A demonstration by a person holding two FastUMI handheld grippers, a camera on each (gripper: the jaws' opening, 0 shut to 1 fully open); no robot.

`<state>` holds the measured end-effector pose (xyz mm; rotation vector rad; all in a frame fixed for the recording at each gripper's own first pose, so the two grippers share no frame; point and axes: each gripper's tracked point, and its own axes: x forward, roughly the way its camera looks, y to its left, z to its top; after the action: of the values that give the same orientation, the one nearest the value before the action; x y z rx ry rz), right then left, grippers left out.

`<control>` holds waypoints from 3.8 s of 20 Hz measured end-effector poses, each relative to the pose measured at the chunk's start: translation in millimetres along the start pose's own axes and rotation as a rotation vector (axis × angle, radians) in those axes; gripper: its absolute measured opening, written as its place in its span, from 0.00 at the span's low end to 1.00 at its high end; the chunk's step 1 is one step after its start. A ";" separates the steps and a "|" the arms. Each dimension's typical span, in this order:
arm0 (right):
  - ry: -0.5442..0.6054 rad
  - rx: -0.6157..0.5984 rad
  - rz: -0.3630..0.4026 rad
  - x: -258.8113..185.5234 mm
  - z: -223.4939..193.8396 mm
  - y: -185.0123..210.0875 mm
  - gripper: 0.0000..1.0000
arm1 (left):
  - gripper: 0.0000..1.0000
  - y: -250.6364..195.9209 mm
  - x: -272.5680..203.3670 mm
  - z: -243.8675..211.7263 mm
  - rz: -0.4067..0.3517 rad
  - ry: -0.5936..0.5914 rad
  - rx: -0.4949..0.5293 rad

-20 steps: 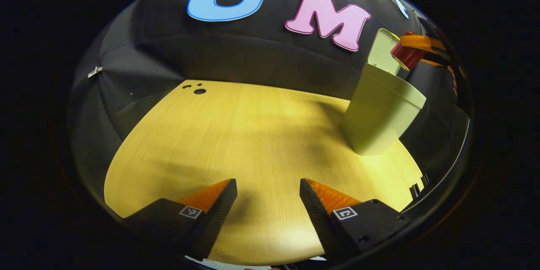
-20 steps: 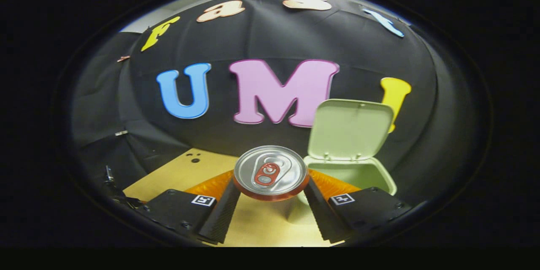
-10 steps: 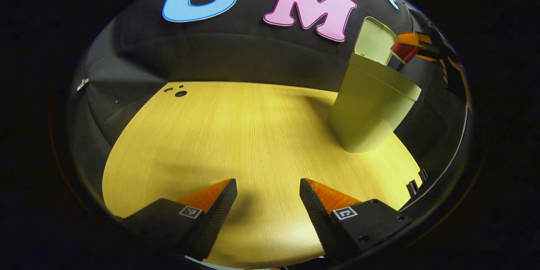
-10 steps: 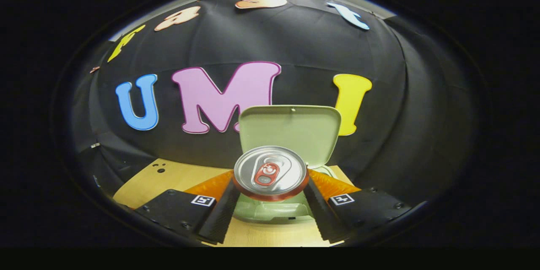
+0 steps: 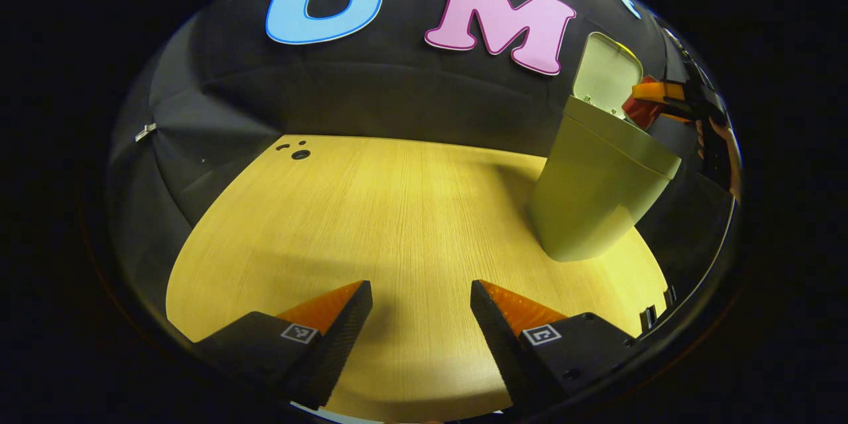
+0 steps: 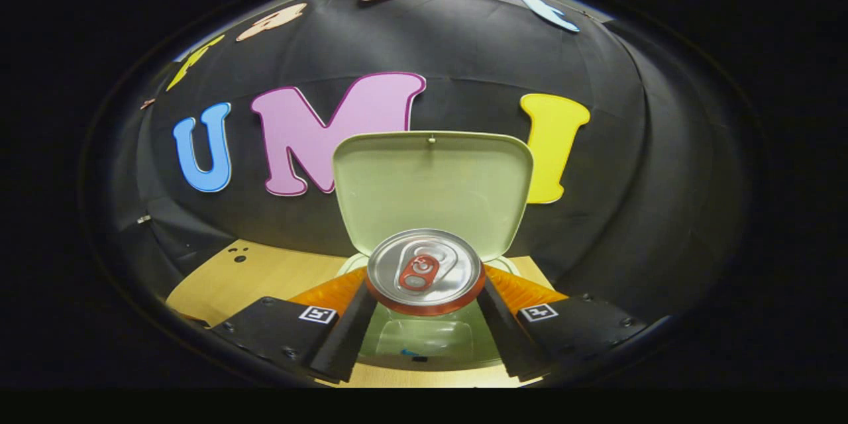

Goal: Press the lid of the desktop garbage bin to open it, pick up the crumpled paper on the desktop and throw it into the bin, then pick up the pop can on the desktop and drop it into the bin, and finally close the garbage bin lid.

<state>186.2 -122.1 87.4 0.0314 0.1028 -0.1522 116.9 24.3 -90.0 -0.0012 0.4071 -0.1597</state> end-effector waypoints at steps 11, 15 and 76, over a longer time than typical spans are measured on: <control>-0.127 0.005 0.035 -2.4 59.4 4.5 0.97 | 0.96 -1.7 -3.2 -4.0 0.043 0.000 -0.034; -0.226 -0.020 0.013 -8.1 121.2 -2.5 0.96 | 0.96 4.0 -6.0 -7.1 0.060 -0.002 -0.052; 0.080 0.020 0.013 -50.2 -61.4 12.2 1.00 | 0.96 58.2 -117.2 -65.0 0.176 -0.080 -0.033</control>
<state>132.6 -100.2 31.9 0.0578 0.1809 -0.1390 -5.9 102.0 -105.5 -0.0041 0.3282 0.0210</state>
